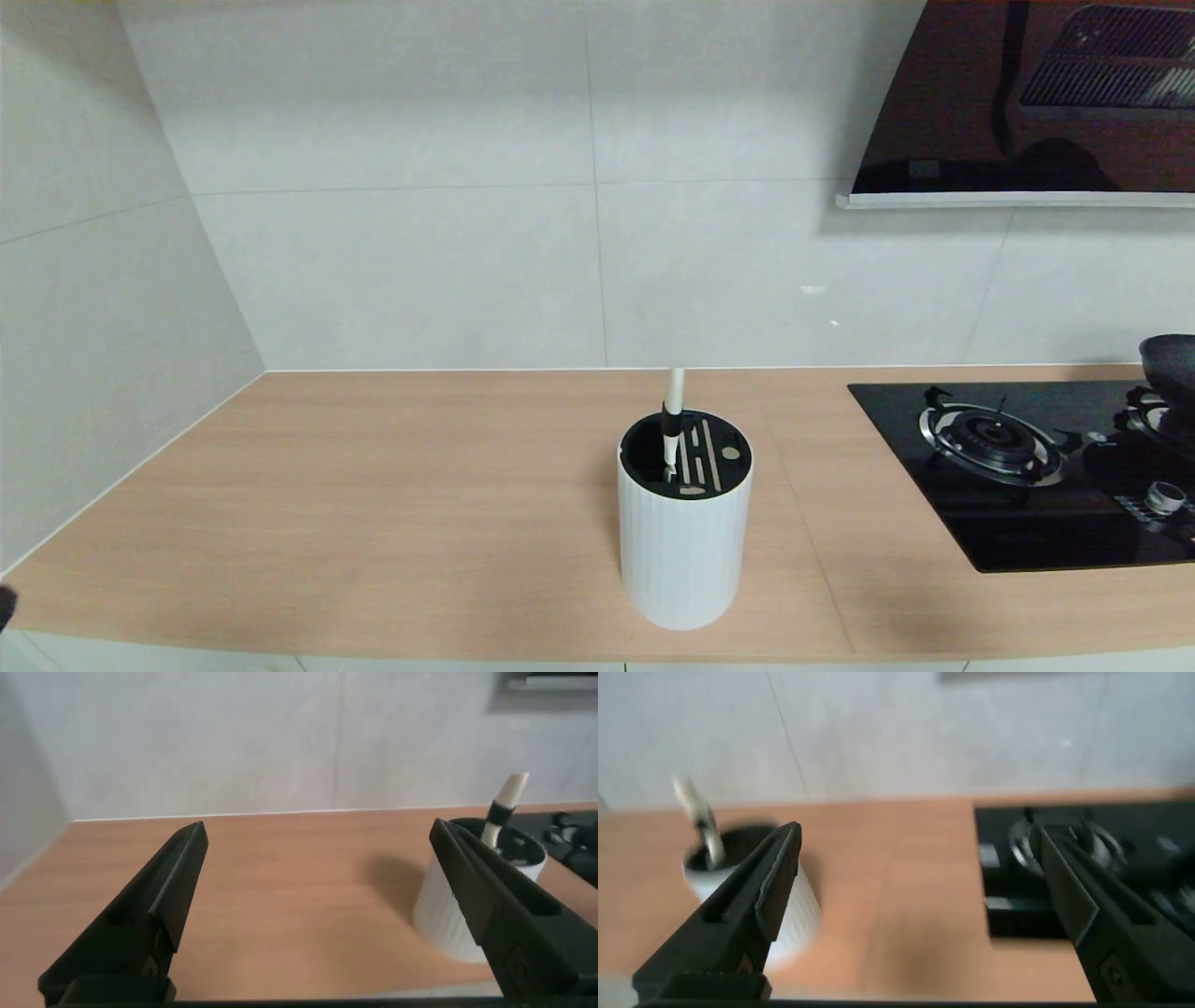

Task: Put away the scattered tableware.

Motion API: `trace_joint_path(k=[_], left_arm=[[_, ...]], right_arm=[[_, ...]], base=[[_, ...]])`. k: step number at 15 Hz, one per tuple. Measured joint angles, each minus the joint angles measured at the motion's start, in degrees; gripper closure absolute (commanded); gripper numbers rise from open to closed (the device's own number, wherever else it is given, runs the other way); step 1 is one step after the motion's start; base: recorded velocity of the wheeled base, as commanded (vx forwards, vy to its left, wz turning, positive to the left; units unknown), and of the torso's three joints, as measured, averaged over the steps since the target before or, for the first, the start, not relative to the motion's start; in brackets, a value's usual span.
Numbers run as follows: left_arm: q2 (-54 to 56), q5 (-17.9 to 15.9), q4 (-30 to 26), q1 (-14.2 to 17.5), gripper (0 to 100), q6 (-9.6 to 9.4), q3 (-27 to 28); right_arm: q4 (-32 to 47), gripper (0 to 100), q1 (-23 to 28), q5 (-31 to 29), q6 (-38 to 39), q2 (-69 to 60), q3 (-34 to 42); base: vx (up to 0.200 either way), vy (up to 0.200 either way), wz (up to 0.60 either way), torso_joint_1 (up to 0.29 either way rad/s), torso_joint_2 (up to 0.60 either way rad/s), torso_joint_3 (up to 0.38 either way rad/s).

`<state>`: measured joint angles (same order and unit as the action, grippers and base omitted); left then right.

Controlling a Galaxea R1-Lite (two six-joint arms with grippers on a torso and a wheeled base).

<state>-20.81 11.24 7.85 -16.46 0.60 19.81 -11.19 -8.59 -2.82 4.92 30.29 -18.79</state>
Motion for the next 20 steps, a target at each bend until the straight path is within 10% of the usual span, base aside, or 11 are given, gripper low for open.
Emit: trace_joint_path(k=[10, 15, 20], left_arm=[[18.9, -1.2, -7.8, 15.6, 0, -5.19, -4.3], [20.8, -4.6, -5.6, 16.4, 0, -3.22, -18.2], [20.9, -11.0, -7.8, 16.4, 0, -1.28, -19.7]], right_arm=[[15.7, 0, 8.4, -2.2, -8.0, -29.2, 6.4], [4.9, 0, 8.6, -2.4, -6.3, -30.2, 17.2], [10.9, 0, 8.6, 2.3, -4.9, -30.3, 18.6]], base=[[0.000, 0.000, 0.00, 0.000, 0.00, 0.000], [0.000, 0.000, 0.00, 0.000, 0.00, 0.000], [0.000, 0.000, 0.00, 0.000, 0.00, 0.000]])
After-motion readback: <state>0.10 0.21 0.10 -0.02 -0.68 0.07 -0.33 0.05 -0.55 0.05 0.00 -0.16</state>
